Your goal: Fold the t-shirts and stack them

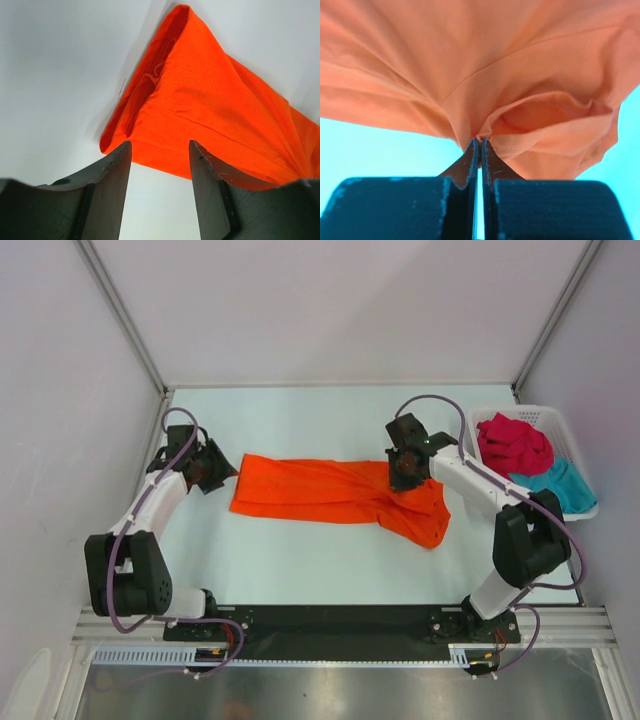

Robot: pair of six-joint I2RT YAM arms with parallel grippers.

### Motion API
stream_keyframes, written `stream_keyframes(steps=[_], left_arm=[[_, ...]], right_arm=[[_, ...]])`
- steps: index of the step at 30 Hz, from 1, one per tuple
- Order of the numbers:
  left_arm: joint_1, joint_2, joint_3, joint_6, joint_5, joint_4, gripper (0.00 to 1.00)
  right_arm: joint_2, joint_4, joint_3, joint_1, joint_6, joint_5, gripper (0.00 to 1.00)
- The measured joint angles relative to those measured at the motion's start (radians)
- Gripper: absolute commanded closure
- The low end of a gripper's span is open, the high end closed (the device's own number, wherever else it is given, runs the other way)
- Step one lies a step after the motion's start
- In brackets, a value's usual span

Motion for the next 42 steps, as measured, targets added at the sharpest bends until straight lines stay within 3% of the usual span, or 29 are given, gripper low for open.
stream_keyframes(steps=[8,13,14,20,30,42], left_arm=[[0.03,-0.052,-0.041,0.001,0.019,0.001,0.45],[0.05,-0.072,-0.053,0.008,0.034,-0.001,0.45],[0.052,-0.075,-0.054,0.008,0.035,-0.001,0.45],[0.059,-0.083,-0.056,0.011,0.046,-0.002,0.45],[0.077,-0.084,-0.058,0.02,0.055,-0.004,0.45],[0.078,-0.084,-0.058,0.027,0.055,-0.005,0.45]], right_arm=[[-0.066,-0.042,-0.081,0.101,0.06,0.045,0.98],[-0.074,-0.064,-0.133,0.184,0.11,0.062,0.77],[-0.074,-0.066,-0.142,0.197,0.118,0.062,0.67],[-0.068,-0.079,-0.158,0.211,0.138,0.064,0.58],[-0.006,-0.099,-0.081,0.193,0.123,0.096,0.57],[0.042,-0.084,-0.003,0.035,0.05,0.107,0.57]])
